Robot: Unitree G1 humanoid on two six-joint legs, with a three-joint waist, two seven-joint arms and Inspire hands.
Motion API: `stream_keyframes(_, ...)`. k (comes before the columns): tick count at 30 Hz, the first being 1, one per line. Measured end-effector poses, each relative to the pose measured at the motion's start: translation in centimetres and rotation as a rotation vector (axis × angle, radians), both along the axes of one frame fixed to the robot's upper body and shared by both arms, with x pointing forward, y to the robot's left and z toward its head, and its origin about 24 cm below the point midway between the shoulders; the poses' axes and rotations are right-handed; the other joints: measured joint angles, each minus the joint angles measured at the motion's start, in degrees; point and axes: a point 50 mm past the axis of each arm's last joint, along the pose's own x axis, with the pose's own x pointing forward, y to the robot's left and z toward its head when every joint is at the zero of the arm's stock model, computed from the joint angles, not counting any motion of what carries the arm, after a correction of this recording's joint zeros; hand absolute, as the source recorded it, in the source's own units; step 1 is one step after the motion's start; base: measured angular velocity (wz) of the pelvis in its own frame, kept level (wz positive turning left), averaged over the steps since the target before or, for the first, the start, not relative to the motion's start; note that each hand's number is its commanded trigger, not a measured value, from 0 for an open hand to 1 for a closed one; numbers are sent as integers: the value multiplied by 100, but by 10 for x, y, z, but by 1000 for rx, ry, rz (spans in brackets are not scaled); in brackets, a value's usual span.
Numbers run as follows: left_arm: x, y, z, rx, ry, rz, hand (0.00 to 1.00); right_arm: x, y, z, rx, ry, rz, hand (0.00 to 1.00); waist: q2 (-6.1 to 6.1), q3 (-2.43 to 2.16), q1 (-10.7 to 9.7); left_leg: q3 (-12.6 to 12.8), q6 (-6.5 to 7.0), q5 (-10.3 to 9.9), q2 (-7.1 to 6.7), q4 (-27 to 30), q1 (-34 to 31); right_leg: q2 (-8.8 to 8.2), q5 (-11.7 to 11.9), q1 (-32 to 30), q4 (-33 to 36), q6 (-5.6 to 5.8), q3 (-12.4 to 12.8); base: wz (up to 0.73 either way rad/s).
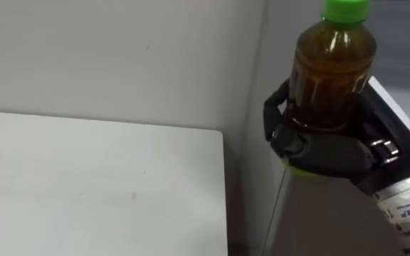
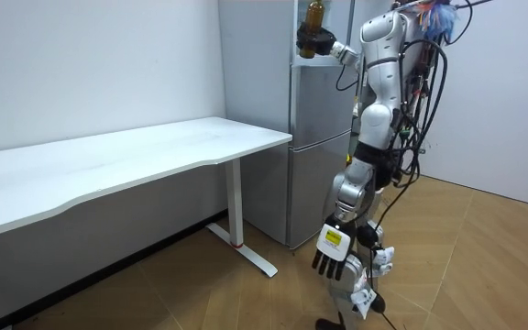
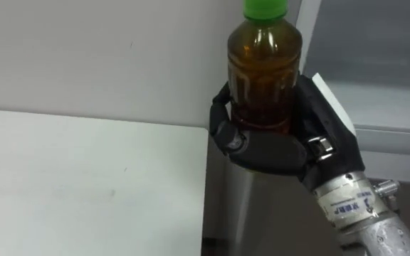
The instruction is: Put the bottle in the upper fridge
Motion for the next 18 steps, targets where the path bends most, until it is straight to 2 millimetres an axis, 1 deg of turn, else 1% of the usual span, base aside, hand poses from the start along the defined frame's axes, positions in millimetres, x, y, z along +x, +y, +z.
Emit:
stream_keyframes(3, -1, 0, 0, 0, 2, 1, 0, -2, -8, 0, 7, 0, -30, 100, 0, -2, -40, 46, -6, -10, 3, -1, 39, 5, 0, -15, 0, 0, 51, -9)
stream_keyframes(5, -2, 0, 0, 0, 4, 2, 0, -4, -14, -5, 10, 17, -55, 100, 3, -4, -39, 110, -9, -25, 13, -2, 69, 22, 1, -13, 1, -1, 138, -16)
stream_keyframes(9, -4, 0, 0, 1, 8, 3, 0, -5, -16, -9, 11, 31, -67, 100, 19, -4, -95, 155, -18, -33, 30, -2, 85, 38, 4, -21, 2, -7, 173, -7)
stream_keyframes(11, -5, 0, 0, 1, 11, 4, 0, -5, -17, -8, 12, 31, -69, 100, 21, -4, -183, 181, -31, -41, 63, 13, 86, 61, 17, -25, 2, -27, 175, -4)
stream_keyframes(15, -5, 0, 0, 0, 12, 5, 0, -6, -20, -7, 17, 26, -82, 100, 33, -2, -203, 210, -48, -51, 96, 46, 91, 89, 27, -27, 5, -44, 193, -5)
stream_keyframes(18, -6, 0, 0, 0, 15, 6, 0, -8, -27, -10, 33, 36, -107, 100, 37, -1, -208, 221, -49, -53, 98, 48, 95, 91, 31, -8, 8, -51, 205, -1)
